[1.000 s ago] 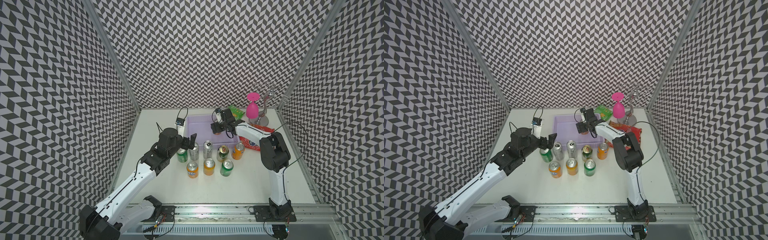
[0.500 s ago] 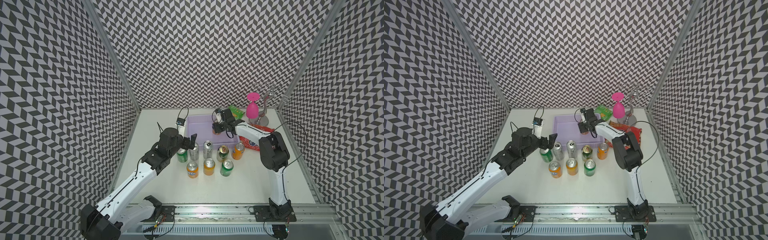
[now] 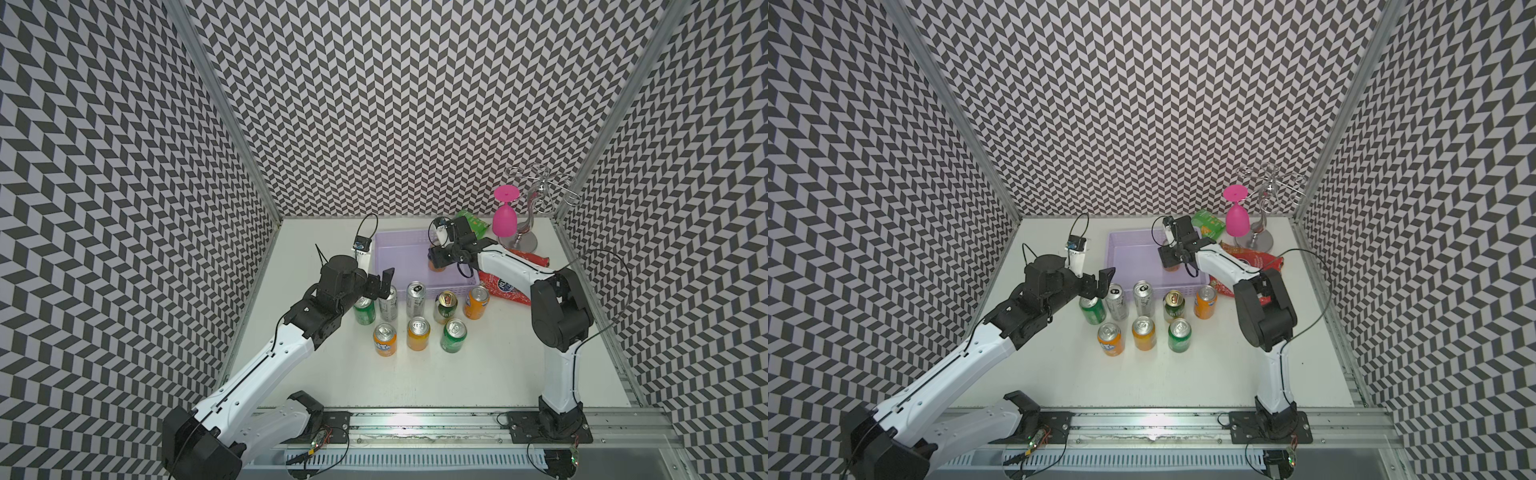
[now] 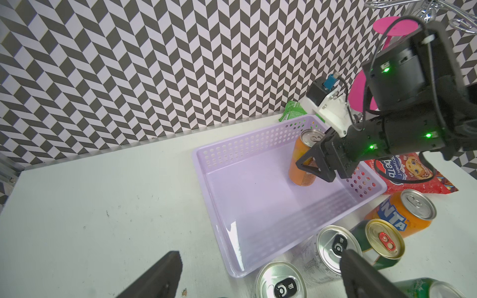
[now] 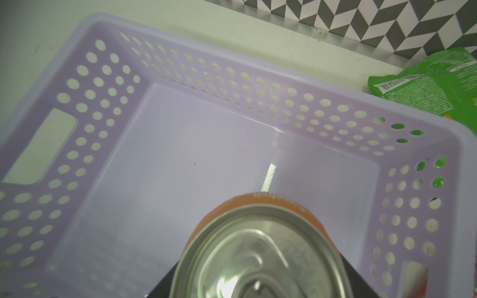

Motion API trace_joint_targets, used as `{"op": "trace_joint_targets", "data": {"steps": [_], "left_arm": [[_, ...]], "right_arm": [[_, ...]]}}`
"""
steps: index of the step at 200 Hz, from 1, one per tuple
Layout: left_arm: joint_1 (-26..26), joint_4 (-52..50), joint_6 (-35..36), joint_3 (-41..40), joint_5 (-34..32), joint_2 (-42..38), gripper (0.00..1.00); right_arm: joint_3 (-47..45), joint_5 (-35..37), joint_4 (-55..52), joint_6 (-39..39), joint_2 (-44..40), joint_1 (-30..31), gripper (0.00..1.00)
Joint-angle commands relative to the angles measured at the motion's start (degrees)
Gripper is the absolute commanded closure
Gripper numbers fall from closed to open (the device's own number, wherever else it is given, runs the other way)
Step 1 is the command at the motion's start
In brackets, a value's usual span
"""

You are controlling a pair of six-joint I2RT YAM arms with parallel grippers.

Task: Take out the drinks from the basket
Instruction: Pick up the drink from the basket.

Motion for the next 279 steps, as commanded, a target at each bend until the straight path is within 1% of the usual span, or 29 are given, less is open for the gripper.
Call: {"op": "trace_joint_targets", "data": {"steps": [1,55,147,200,232,279], "left_arm": [[0.33,1.68,-0.08,0.18,0.61,-0.33,0.01],[0.33,1.69,-0.07,0.13,0.52,-0.6,0.01],[0.33,1.95,-0.08,0.01,0.61,-1.35,0.01],[0.4,1.95,0.0,-0.04,0.27,-2.05,0.01],[0.41,1.88,-0.03,0.0,0.17,-2.44,0.01],[0.42,1.86,0.04,0.09,-0.09,-2.61,0.01]], "right_arm": [[-0.68,-0.16,4.61,-0.59,-7.91,0.15,0.42],[-6.38,1.84,2.34,-0.01,-19.12,1.43,0.42],[-17.6,8.63,-1.46,2.4,-40.16,6.01,0.42],[-20.78,11.82,-7.62,5.35,-48.3,8.33,0.42],[-23.48,10.84,-12.0,8.19,-52.62,9.8,0.42],[-29.01,13.66,-16.54,12.3,-58.73,10.85,0.43]]}}
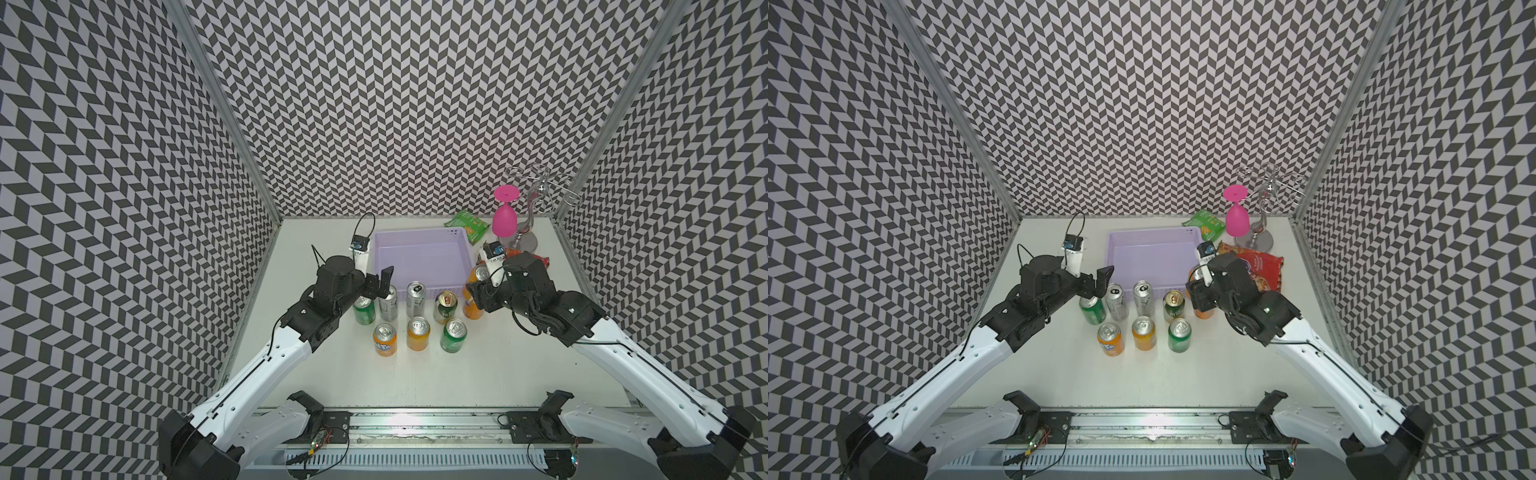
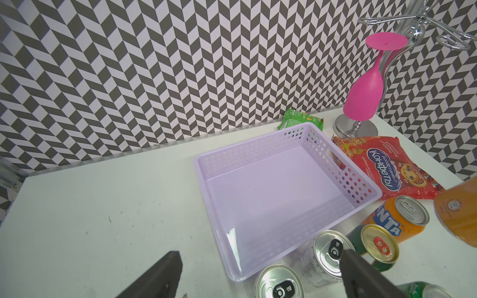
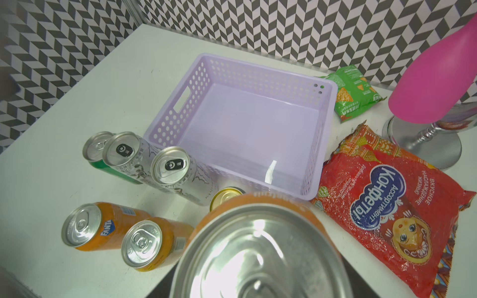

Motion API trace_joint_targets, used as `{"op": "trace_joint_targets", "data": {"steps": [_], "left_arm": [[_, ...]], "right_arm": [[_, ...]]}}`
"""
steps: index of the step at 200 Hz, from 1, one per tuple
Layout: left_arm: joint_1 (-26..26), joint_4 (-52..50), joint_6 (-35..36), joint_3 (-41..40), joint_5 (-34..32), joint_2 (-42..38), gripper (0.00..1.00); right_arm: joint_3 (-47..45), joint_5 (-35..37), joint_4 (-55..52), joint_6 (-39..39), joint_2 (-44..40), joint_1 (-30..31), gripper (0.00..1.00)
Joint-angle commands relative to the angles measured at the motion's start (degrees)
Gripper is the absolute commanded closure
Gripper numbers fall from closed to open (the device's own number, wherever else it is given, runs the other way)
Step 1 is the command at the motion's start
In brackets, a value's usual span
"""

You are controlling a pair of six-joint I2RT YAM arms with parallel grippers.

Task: Take out the drinks from the basket
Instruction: Pick up the drink from the basket, then place the drink at the center of the board.

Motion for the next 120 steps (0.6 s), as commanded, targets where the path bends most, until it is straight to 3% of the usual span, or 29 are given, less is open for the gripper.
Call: {"op": "trace_joint_targets", "data": {"steps": [1,45,120], "left_arm": [[0.42,1.31,0.07,0.09,-0.07,-1.19,0.01],[0.41,1.25,-0.01,0.15,-0.15,-1.28,0.01],[0.34,1.25,0.11,0.27,-0.42,-1.24,0.01]], "right_arm": [[-1.43,2.95,2.7,3.37,-4.35,0.36,0.43],[-7.98,5.13,4.65,6.92,-8.68,0.34,0.43],[-14.8,6.32,7.58,14.04,-9.14,0.34,0.43]]}}
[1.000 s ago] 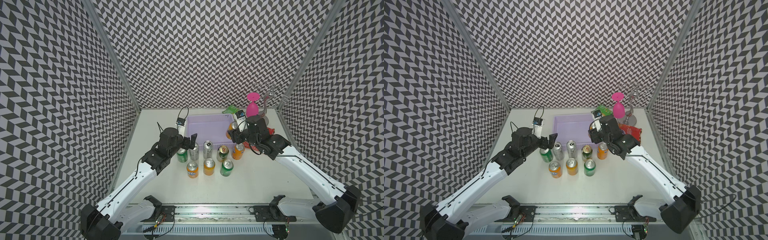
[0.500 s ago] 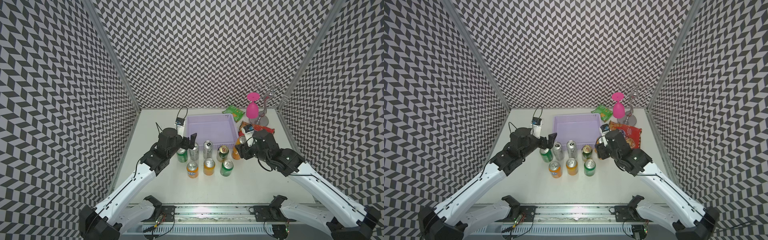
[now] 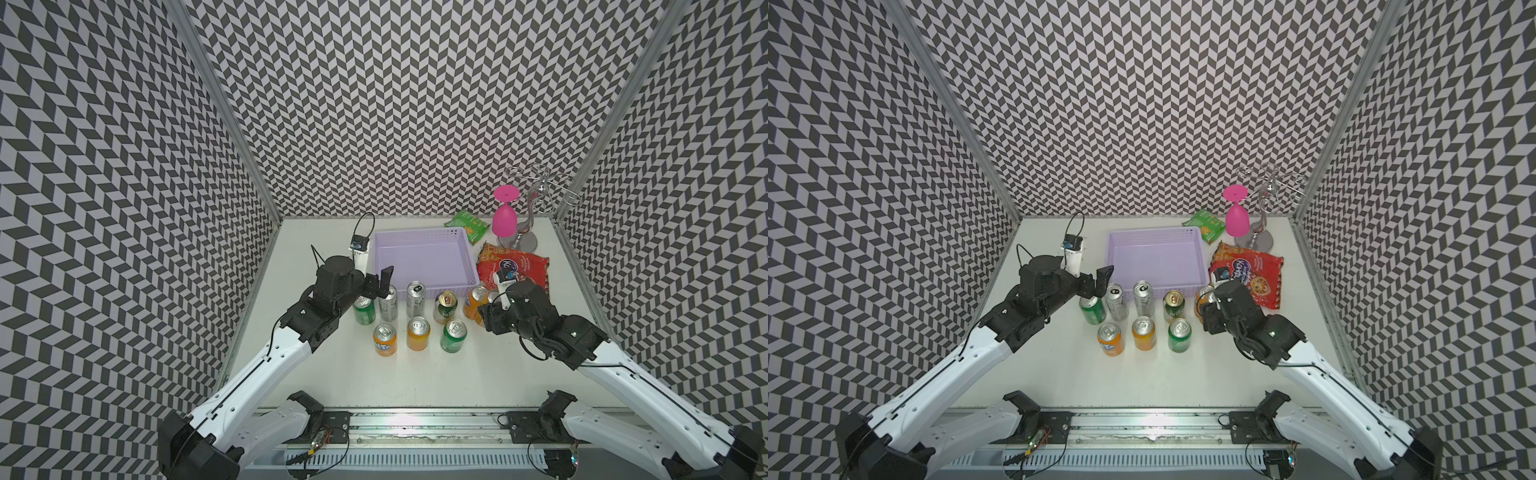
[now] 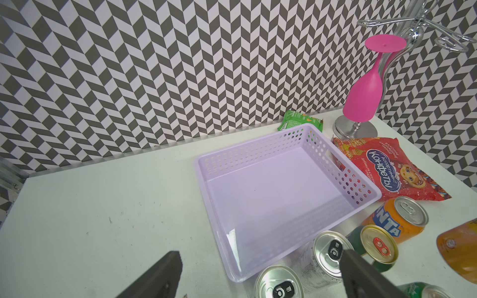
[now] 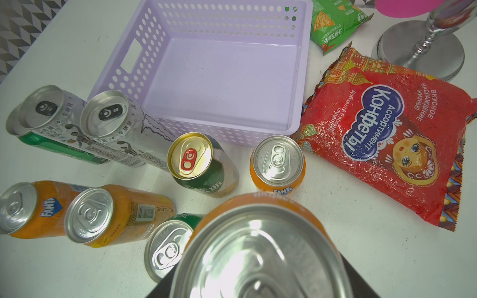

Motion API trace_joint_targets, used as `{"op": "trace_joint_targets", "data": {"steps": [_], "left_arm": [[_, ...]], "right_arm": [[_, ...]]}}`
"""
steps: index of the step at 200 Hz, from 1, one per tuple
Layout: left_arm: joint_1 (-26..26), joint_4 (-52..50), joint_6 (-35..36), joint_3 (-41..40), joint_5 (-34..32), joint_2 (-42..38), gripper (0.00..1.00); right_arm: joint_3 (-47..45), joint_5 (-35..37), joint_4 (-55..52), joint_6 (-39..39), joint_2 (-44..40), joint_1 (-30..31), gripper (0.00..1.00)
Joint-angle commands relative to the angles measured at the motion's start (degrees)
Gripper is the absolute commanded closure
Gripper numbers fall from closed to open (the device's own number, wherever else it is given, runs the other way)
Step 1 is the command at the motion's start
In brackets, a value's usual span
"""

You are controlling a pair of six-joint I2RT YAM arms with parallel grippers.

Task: Take out the drinks from the basket
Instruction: Place the drink at the center of the board.

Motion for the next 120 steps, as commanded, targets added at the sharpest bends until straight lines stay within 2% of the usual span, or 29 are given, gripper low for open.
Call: {"op": "trace_joint_targets", "data": {"steps": [1,120], "left_arm": [[0.43,1.17,0.11,0.27,-0.37,-1.02,0.01],[0.52,1.62,0.09,0.11,-0.29,-0.33,0.01]], "right_arm": [[-0.7,3.07,7.02,4.43,-1.52,0.25,0.43],[-13.83,2.23,14.65,11.81,-0.62,0.73,0.46]]}}
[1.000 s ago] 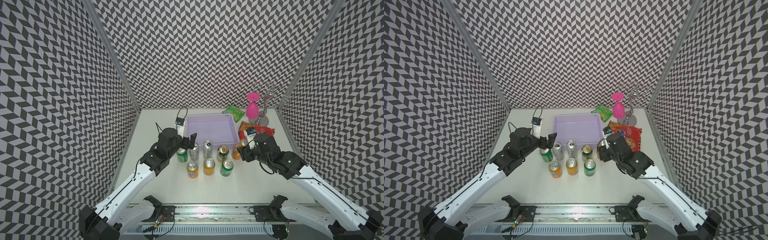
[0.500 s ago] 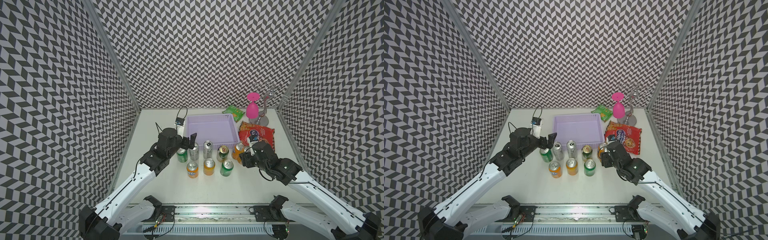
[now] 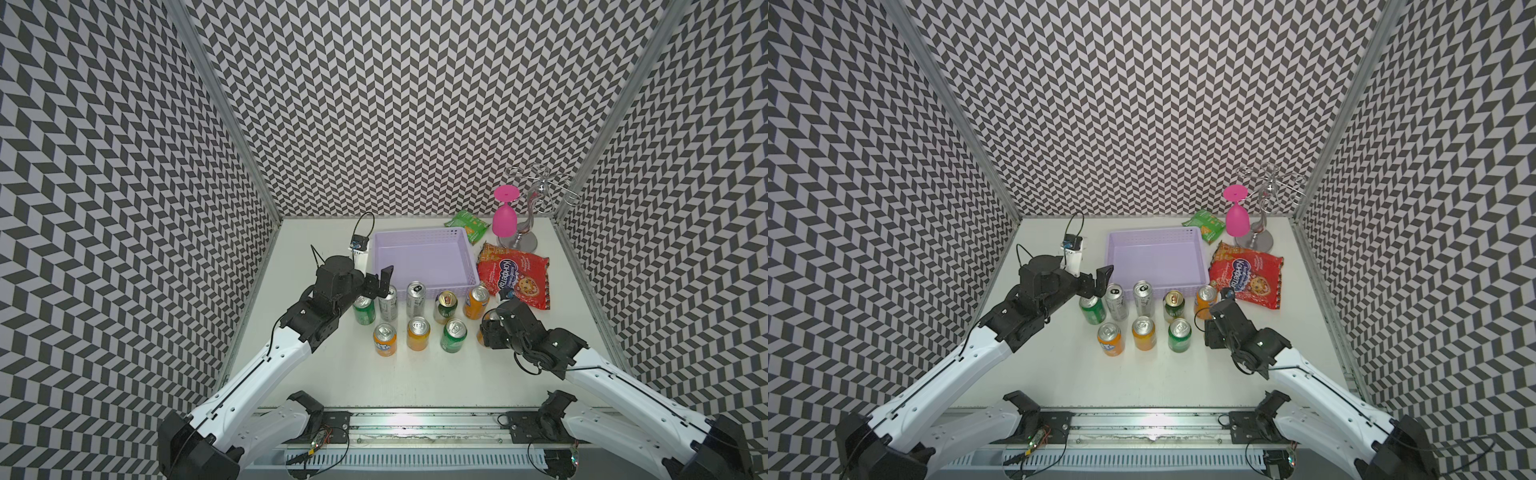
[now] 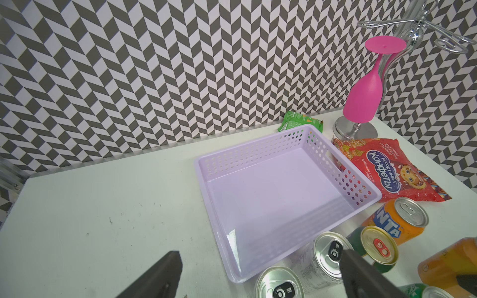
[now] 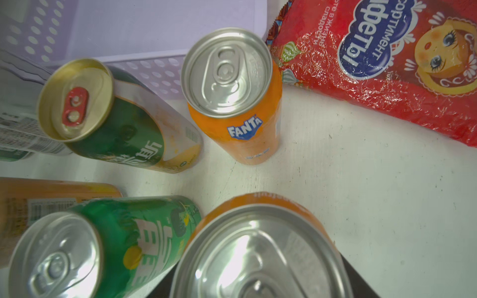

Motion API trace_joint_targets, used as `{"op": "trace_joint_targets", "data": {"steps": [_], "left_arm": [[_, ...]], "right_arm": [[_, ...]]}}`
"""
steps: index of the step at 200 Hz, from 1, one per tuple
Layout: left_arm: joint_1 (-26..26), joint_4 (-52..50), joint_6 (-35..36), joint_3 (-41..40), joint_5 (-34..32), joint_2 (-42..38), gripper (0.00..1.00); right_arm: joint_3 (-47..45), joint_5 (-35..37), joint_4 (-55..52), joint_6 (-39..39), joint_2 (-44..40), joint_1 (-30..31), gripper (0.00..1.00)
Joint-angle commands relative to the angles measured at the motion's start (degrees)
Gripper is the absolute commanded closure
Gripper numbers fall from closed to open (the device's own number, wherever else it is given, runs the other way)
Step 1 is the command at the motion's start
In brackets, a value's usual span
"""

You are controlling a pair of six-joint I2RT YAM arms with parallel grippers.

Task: Take out the drinks from the basket
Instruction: Place the drink at the center of the board.

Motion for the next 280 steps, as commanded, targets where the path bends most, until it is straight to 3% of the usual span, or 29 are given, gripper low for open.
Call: {"op": "trace_joint_targets", "data": {"steps": [1,92,147,249,280], "left_arm": [[0.47,1.43,0.1,0.1,-0.29,-0.34,0.01],[0.47,1.33,0.05,0.18,-0.2,-1.07,0.01],[0.55,1.28,0.05,0.18,-0.37,-1.46,0.01],[0.67,1.41,-0.1,0.18,-0.99,-1.99,0.01],[0.81,1.87,-0.4,-0.09,-1.64,-2.75,0.01]], "right_arm": [[-0.02,0.75,9.23,1.89,-0.51,0.49,0.46],[-3.34,0.74,12.4,2.76,1.08,1.05,0.42],[-3.88,0.48,12.57,2.69,0.46,1.31,0.28],[-1.78,1.35,10.27,1.64,-1.44,1.31,0.12],[0.29,2.02,9.21,0.85,-2.74,1.31,0.0]]}}
